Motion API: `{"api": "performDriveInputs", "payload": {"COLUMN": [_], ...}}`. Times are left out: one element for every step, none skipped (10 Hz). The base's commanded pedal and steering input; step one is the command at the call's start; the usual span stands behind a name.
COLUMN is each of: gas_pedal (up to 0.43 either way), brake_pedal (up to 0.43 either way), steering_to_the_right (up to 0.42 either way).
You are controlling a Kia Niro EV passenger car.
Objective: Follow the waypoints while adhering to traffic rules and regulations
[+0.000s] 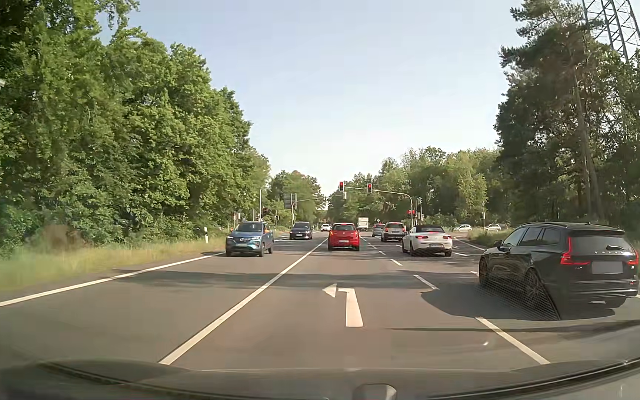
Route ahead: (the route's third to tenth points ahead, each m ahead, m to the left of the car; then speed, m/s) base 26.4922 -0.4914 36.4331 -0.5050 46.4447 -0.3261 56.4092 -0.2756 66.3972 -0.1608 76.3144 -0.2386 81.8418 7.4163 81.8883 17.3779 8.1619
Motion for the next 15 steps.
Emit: {"api": "performDriveInputs", "payload": {"gas_pedal": [0.000,0.000,0.000,0.000,0.000,0.000,0.000,0.000,0.000,0.000,0.000,0.000,0.000,0.000,0.000], "brake_pedal": [0.238,0.244,0.244,0.244,0.250,0.250,0.250,0.256,0.256,0.256,0.262,0.262,0.262,0.262,0.262], "steering_to_the_right": [0.002,0.001,0.001,0.001,0.001,0.001,0.001,0.001,0.001,0.001,0.001,0.001,0.001,0.001,0.001]}}
